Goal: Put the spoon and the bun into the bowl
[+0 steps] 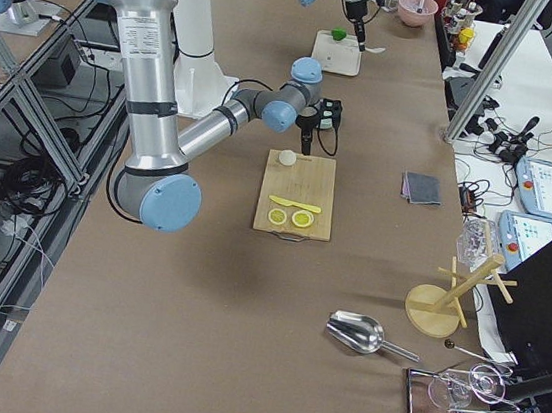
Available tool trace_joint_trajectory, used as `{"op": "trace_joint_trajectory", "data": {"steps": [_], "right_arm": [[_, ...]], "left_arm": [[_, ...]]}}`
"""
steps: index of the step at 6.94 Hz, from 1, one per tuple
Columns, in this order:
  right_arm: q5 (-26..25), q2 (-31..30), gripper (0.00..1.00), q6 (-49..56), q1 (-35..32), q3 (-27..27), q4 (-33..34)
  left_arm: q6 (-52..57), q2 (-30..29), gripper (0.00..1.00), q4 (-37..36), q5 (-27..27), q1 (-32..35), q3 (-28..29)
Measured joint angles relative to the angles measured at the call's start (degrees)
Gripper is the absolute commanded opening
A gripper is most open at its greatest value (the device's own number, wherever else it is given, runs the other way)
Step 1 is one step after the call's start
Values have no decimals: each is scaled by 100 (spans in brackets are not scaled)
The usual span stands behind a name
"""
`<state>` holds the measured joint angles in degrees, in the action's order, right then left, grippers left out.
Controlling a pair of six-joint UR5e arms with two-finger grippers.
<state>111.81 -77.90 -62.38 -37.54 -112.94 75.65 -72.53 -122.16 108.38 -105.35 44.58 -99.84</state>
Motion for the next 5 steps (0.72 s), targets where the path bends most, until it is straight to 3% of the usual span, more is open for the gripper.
{"op": "trace_joint_trajectory", "data": {"steps": [4,5], "right_arm": [[-522,2,97,-311,681,252,34],[-602,7,52,-302,709,383,27]], "left_arm": [[-245,-461,0,-15,455,-387,292],[-246,-496,0,-12,466,-408,310]]}}
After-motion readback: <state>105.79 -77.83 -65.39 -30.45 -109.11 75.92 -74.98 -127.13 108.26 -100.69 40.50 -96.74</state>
